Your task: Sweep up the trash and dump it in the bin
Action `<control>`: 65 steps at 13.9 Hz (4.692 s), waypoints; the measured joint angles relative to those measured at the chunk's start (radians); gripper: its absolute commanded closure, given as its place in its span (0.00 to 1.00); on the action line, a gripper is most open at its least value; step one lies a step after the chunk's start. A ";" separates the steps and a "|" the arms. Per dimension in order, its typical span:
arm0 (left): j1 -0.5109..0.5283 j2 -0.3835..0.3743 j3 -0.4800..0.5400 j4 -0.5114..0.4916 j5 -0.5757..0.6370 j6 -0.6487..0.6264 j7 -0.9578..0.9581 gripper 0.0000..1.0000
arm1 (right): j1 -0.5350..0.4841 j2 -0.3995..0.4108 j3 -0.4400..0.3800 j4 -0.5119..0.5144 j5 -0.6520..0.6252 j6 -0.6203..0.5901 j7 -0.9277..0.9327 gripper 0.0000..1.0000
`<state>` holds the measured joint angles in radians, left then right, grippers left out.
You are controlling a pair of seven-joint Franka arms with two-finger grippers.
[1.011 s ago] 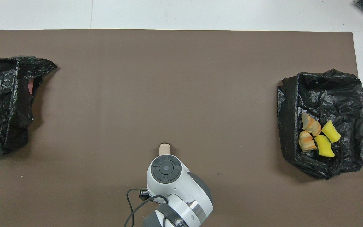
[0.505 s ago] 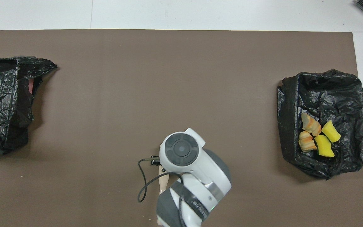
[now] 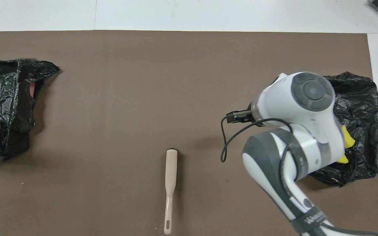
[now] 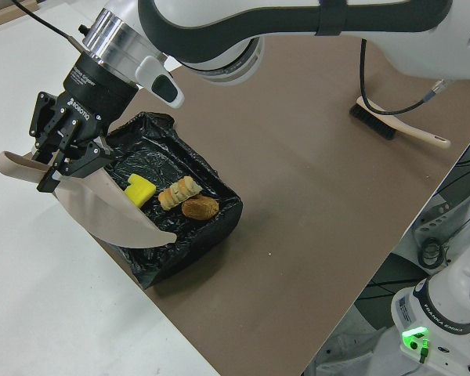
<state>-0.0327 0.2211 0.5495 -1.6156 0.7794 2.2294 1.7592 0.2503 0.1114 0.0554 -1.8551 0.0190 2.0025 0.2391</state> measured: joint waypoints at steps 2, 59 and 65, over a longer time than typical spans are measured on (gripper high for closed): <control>-0.004 -0.027 -0.009 0.001 0.024 -0.010 -0.006 1.00 | -0.046 -0.013 -0.038 0.043 -0.003 -0.050 -0.044 0.00; -0.148 -0.256 -0.620 -0.002 -0.735 -0.620 -1.891 0.00 | -0.143 -0.297 -0.204 0.181 -0.071 -0.469 -0.289 0.00; -0.112 -0.344 -0.477 0.051 -0.761 -0.767 -1.638 0.00 | -0.143 -0.297 -0.204 0.181 -0.071 -0.469 -0.289 0.00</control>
<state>-0.1446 -0.1225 0.0728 -1.5645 0.0189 1.4621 0.1209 0.1073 -0.1861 -0.1486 -1.6739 -0.0516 1.5331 -0.0501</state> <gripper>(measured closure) 0.000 0.000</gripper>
